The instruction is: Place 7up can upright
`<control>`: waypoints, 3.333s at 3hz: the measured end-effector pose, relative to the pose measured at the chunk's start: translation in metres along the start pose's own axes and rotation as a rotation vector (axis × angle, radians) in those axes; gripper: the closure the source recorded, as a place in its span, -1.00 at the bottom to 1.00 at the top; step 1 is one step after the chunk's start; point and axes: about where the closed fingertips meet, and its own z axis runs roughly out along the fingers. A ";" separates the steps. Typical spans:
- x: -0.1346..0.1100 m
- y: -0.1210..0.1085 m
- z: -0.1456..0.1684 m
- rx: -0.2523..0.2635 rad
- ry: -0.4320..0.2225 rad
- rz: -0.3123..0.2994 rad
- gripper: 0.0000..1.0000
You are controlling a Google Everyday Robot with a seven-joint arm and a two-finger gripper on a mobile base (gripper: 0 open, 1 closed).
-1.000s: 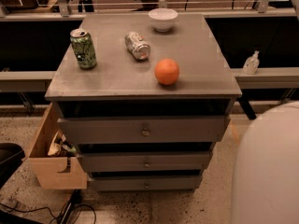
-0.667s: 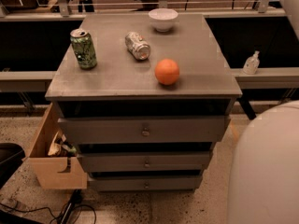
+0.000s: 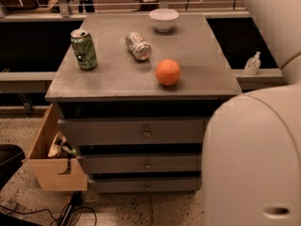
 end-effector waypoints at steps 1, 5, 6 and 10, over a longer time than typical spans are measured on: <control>-0.005 0.013 0.029 -0.050 0.022 -0.039 -1.00; 0.028 0.063 0.095 -0.114 0.226 -0.222 -1.00; 0.041 0.067 0.102 -0.086 0.291 -0.270 -1.00; 0.060 0.087 0.112 -0.048 0.416 -0.459 -1.00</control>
Offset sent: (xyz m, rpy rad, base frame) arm 0.0861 0.0579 -0.0083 -0.0320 0.0569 0.2491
